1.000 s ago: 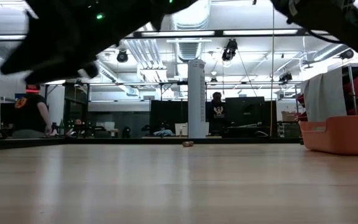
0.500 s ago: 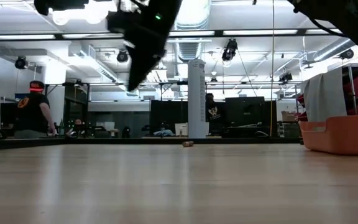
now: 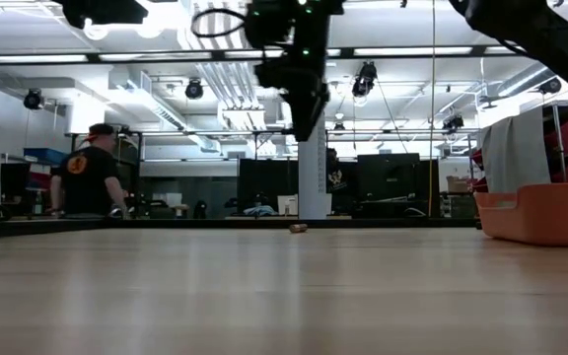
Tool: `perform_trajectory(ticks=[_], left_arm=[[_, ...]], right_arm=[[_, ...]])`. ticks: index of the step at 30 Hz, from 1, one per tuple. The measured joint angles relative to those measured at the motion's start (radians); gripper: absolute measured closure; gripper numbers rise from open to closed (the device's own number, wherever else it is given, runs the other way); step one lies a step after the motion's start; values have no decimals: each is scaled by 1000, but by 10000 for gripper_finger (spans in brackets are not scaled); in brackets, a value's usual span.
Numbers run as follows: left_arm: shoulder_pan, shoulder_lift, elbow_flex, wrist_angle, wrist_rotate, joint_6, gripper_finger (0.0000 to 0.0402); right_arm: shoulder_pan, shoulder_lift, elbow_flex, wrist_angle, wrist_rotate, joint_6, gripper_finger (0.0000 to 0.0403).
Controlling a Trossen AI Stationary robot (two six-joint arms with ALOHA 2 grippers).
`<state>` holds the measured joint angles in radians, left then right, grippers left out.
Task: Sort batteries
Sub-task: Put the black battery into the orange bin
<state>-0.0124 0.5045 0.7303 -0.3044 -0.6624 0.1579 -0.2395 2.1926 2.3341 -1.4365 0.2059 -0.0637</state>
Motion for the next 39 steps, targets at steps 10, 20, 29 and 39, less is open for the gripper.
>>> perform_trajectory(ticks=[10,20,29,39], left_arm=[[0,48,0,1,-2,16,237],[0,69,0,35,-7,17,237],[0,96,1,98,-10,66,237],[0,134,9,149,-9,122,237]], right_arm=[[-186,-129,-21,-98,-3,164,131],[-309,-381,-367,-41,5,239,119],[-378,-688,-804,127,5,393,135],[-388,-870,-1070,135,46,597,128]])
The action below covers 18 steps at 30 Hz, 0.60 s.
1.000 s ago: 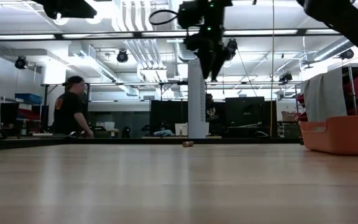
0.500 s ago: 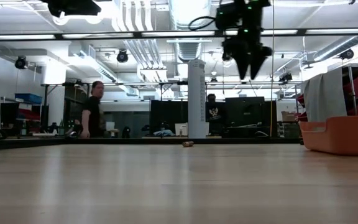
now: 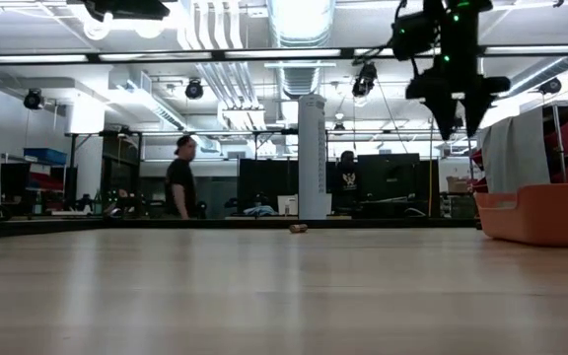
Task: Sort batteries
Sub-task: Put the black battery into the orange bin
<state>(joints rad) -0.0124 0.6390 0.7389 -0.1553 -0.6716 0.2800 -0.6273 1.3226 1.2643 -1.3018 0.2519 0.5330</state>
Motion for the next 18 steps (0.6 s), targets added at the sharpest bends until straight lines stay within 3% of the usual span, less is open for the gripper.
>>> perform_trajectory(ticks=[6,12,18], left_arm=[[0,17,1,42,0,34,237],[1,31,1,51,0,53,237],[1,35,1,62,0,74,237]], right_arm=[[-24,-12,-118,16,20,22,119],[-85,-25,-263,114,28,-56,123],[-161,-27,-356,268,-47,-170,141]])
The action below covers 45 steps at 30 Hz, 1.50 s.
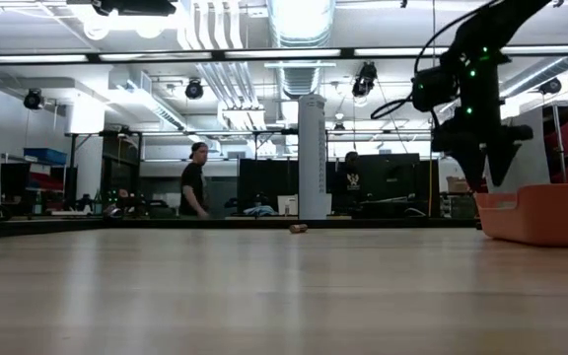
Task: Sort batteries
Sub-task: Put the black battery into the orange bin
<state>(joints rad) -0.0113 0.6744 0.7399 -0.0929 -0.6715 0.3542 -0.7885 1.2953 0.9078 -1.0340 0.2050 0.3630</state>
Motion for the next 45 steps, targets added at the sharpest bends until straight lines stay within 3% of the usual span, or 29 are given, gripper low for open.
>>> perform_trajectory(ticks=[8,16,22,26,28,34,39,45], left_arm=[[0,6,0,4,0,1,237],[0,13,0,6,0,10,237],[0,12,0,6,0,9,237],[0,12,0,12,0,18,237],[0,15,0,23,0,23,237],[0,30,0,43,0,35,237],[0,41,0,49,0,55,237],[0,45,0,49,1,64,237]], right_arm=[[-114,1,-70,85,-30,-100,156],[-115,1,-69,113,-47,-82,163],[-100,1,-64,157,-71,55,158],[-87,0,-64,162,-175,129,156],[-87,0,-64,161,-216,240,158],[-73,0,-64,180,-100,490,167],[-85,0,-63,274,-78,382,162],[-94,-1,-10,260,-82,302,148]])
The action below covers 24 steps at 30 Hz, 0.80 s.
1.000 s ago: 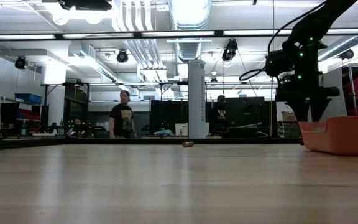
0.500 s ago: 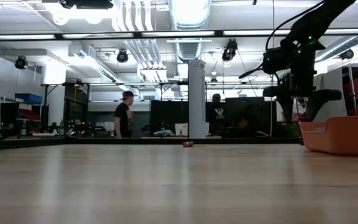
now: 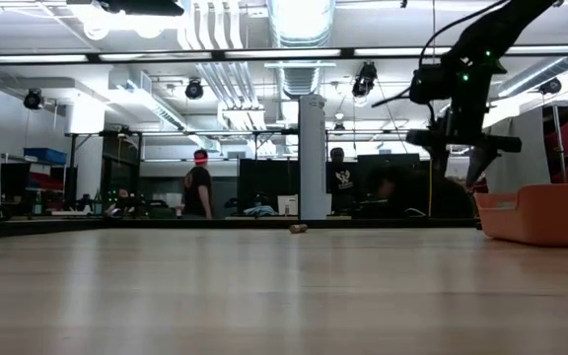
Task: Sort batteries
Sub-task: Put the black battery into the orange bin
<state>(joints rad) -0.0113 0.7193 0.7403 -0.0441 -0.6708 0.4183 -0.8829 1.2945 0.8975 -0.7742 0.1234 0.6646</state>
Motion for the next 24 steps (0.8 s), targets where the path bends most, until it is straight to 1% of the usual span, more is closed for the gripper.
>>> perform_trajectory(ticks=[4,7,9,13,16,20,24], left_arm=[[0,-2,0,0,0,10,237],[0,-2,0,0,0,13,237],[0,-2,0,0,0,16,237],[0,-2,0,0,0,19,237],[0,-2,0,0,0,19,237],[0,-2,0,-1,0,19,237],[0,-2,0,-5,0,19,237]], right_arm=[[-24,12,88,-65,-38,-33,150],[-41,56,161,-154,-42,-86,157],[-52,99,203,-184,-42,-153,162],[-66,206,286,-251,-43,-360,171],[-67,280,331,-298,-36,-433,177],[-70,370,354,-385,18,-464,183],[-71,421,351,-407,38,-474,183]])
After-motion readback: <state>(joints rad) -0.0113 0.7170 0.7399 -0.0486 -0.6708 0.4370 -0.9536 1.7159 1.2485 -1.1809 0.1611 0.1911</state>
